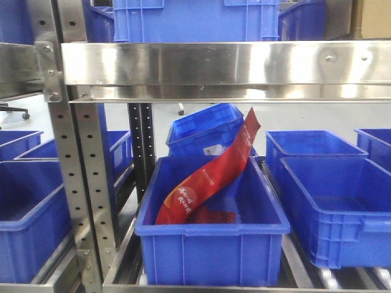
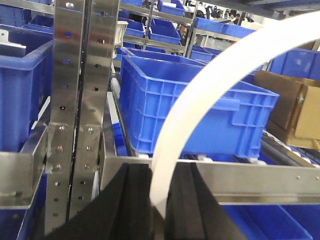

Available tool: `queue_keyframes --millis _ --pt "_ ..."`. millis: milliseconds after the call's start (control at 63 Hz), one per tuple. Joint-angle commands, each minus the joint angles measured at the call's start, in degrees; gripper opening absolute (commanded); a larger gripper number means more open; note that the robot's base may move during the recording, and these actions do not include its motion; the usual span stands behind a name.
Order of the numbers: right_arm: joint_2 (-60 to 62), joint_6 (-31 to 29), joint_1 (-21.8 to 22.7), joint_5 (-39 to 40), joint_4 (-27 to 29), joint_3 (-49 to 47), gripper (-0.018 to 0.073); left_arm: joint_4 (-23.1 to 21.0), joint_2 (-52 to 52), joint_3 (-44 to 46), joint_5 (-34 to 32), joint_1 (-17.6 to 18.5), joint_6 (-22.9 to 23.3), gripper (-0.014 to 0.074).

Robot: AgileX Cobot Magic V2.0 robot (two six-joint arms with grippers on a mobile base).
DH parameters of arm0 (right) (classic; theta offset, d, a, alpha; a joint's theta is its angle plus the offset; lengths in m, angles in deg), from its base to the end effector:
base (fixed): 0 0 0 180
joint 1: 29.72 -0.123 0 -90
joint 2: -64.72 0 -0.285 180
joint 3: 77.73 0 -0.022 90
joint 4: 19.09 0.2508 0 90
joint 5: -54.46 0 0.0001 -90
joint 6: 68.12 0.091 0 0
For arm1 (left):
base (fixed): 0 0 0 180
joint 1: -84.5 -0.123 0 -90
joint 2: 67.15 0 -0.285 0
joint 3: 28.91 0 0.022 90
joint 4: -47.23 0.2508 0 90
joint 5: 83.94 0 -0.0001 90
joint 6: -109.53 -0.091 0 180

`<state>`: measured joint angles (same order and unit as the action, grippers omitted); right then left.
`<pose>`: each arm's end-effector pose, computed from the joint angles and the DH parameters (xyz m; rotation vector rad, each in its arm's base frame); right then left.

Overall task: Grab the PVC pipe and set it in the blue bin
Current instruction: 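Move both grippers with the pipe over an open blue bin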

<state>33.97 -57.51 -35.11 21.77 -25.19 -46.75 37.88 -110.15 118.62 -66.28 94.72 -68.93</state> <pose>0.0564 0.0001 0.4000 0.0450 1.6455 0.0975 0.1169 -0.0256 0.3969 0.0348 1.6305 -0.3176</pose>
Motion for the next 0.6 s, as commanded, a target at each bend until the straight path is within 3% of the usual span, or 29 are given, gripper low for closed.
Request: queue_keyframes --millis 0,587 --pt "0.2 -0.2 0.1 1.9 -0.6 0.0 -0.0167 -0.5 0.2 0.0 -1.1 0.3 0.0 -0.0111" --pt "0.2 -0.2 0.1 1.9 -0.6 0.0 -0.0167 -0.5 0.2 0.0 -1.1 0.3 0.0 -0.0111"
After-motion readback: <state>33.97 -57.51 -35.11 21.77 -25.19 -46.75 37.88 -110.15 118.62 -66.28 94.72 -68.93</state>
